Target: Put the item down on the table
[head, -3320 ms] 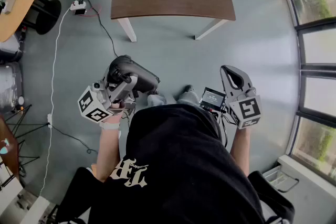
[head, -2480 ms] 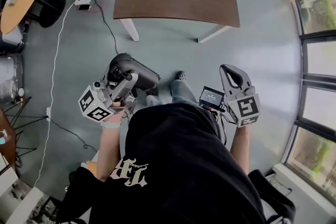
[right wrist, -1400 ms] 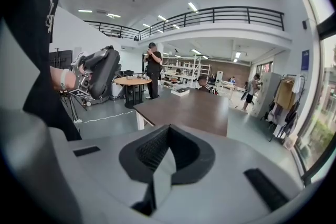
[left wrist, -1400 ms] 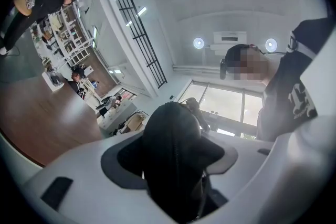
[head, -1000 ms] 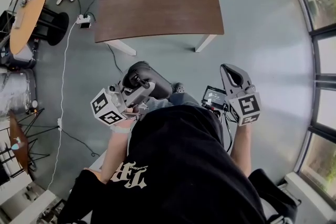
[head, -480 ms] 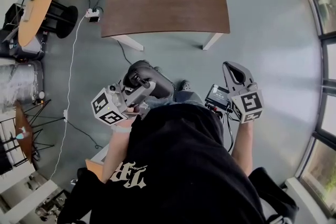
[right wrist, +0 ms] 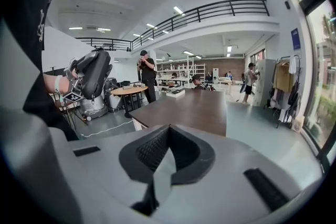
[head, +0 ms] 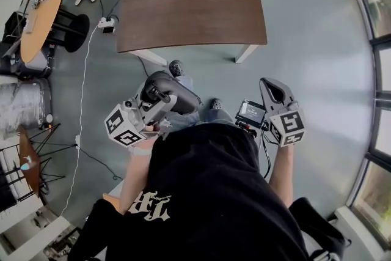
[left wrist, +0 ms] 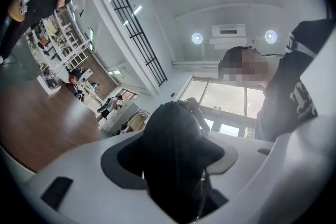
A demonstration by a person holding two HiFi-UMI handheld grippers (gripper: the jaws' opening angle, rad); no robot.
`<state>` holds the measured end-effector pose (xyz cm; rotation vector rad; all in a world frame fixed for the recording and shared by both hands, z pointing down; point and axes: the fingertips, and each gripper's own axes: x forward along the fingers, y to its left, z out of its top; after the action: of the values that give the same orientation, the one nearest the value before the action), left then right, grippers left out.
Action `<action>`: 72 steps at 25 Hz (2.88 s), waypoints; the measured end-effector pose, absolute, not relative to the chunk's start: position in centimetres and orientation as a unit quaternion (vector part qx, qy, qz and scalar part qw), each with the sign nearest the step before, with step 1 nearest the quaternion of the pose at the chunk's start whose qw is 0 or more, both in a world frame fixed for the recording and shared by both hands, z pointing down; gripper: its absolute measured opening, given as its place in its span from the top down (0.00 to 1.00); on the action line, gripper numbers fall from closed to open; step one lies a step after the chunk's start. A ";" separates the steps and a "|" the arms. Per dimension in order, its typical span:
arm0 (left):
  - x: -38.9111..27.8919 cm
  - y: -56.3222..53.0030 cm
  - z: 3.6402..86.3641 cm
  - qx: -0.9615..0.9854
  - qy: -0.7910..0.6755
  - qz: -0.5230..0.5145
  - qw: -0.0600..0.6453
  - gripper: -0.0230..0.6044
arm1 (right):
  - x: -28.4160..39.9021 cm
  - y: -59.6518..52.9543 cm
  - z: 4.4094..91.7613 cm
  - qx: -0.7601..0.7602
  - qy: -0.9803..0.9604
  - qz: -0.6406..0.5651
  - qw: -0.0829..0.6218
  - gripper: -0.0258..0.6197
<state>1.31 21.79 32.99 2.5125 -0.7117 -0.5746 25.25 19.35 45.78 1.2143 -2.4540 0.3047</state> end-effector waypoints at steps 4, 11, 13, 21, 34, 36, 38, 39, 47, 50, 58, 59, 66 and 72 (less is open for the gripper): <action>-0.5 19.7 33.5 0.911 -0.261 -0.212 0.237 0.53 | 23.9 16.7 45.1 0.436 -0.872 0.095 0.201 0.98; -2.7 15.2 33.4 0.904 -0.269 -0.231 0.240 0.53 | 22.2 13.3 44.8 0.425 -0.873 0.091 0.222 0.98; -3.3 14.6 33.9 0.900 -0.272 -0.235 0.246 0.53 | 21.6 12.9 45.2 0.422 -0.872 0.095 0.229 0.98; -4.8 12.0 34.5 0.894 -0.280 -0.242 0.254 0.53 | 19.7 9.9 44.9 0.406 -0.878 0.090 0.237 0.98; -7.0 7.6 35.8 0.886 -0.292 -0.243 0.267 0.53 | 17.7 5.4 45.5 0.399 -0.877 0.093 0.253 0.98; -7.5 6.8 35.9 0.885 -0.290 -0.246 0.268 0.53 | 17.4 4.8 45.5 0.401 -0.875 0.094 0.255 0.98; -8.1 5.7 35.9 0.885 -0.288 -0.248 0.269 0.53 | 17.2 4.0 45.5 0.404 -0.873 0.095 0.258 0.98; -8.3 5.2 35.9 0.885 -0.287 -0.249 0.269 0.53 | 17.0 3.6 45.5 0.405 -0.872 0.094 0.259 0.98; -9.5 1.6 35.8 0.888 -0.275 -0.255 0.267 0.53 | 16.1 1.0 45.0 0.411 -0.867 0.089 0.266 0.98; -10.7 -1.7 35.9 0.886 -0.276 -0.255 0.271 0.53 | 14.9 -2.0 44.9 0.409 -0.866 0.092 0.272 0.98; -11.5 -3.1 36.2 0.885 -0.275 -0.253 0.278 0.53 | 14.6 -2.5 45.2 0.412 -0.861 0.097 0.281 0.98; -11.5 -3.2 36.3 0.885 -0.274 -0.253 0.280 0.53 | 14.7 -2.6 45.3 0.413 -0.860 0.098 0.282 0.98; -12.6 -6.7 36.4 0.886 -0.261 -0.248 0.293 0.53 | 13.3 -5.9 44.6 0.422 -0.853 0.101 0.290 0.98; -13.8 -8.3 36.7 0.890 -0.245 -0.248 0.295 0.53 | 11.9 -6.8 44.5 0.430 -0.847 0.097 0.296 0.98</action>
<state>-13.83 -8.35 36.66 2.3671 -0.6524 -0.6588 11.89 -6.76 44.48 1.1441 -2.2544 0.2581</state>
